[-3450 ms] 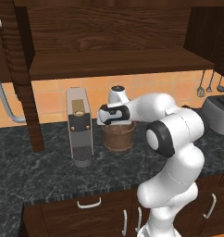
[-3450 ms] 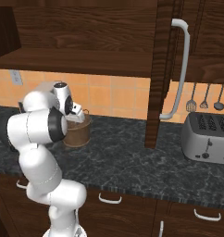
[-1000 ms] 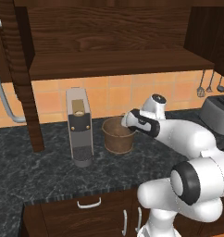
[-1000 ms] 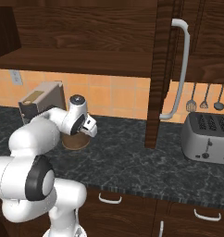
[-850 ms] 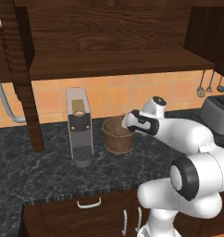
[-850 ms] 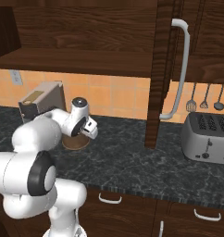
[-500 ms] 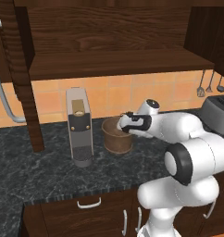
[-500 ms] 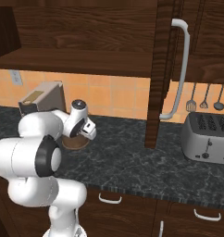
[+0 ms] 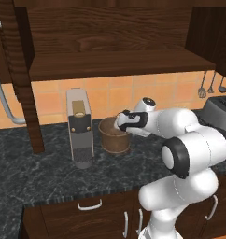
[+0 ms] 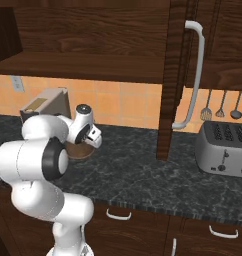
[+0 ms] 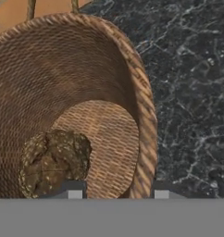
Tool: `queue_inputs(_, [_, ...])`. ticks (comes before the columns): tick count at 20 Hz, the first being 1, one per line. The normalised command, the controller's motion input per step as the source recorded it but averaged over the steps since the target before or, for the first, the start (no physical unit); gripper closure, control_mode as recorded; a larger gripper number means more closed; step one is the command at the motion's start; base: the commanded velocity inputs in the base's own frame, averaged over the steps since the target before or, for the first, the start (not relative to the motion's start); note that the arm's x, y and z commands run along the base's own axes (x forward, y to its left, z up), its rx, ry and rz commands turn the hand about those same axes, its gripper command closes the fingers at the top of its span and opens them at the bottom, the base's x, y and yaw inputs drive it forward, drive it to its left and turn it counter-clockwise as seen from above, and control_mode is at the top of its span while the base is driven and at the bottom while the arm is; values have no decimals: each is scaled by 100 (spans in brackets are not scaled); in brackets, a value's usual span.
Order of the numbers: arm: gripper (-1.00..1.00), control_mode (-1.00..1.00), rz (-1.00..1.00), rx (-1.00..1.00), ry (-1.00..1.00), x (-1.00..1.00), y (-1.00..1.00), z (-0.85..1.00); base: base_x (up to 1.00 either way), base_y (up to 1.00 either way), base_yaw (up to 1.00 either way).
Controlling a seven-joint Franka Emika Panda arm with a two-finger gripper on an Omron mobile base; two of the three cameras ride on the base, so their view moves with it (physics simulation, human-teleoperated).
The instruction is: Open the cabinet, pick up the bread from the cabinet and place it in the basket. Then move the basket to the dining counter.
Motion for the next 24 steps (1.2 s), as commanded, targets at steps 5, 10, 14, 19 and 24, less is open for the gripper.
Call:
queue_inputs(5, [100,-100,-5,0,-5,-59,-15,0,0,0,0])
queue_inputs(10, [100,-100,-12,0,-14,-72,-27,40,0,0,0])
queue_inputs(14, [100,-100,-23,1,-6,-64,-4,47,0,0,0])
queue_inputs(19, [100,-100,-27,5,1,-68,-4,67,0,0,0])
queue_inputs(24, [100,-100,-35,19,2,-60,-1,75,0,0,0])
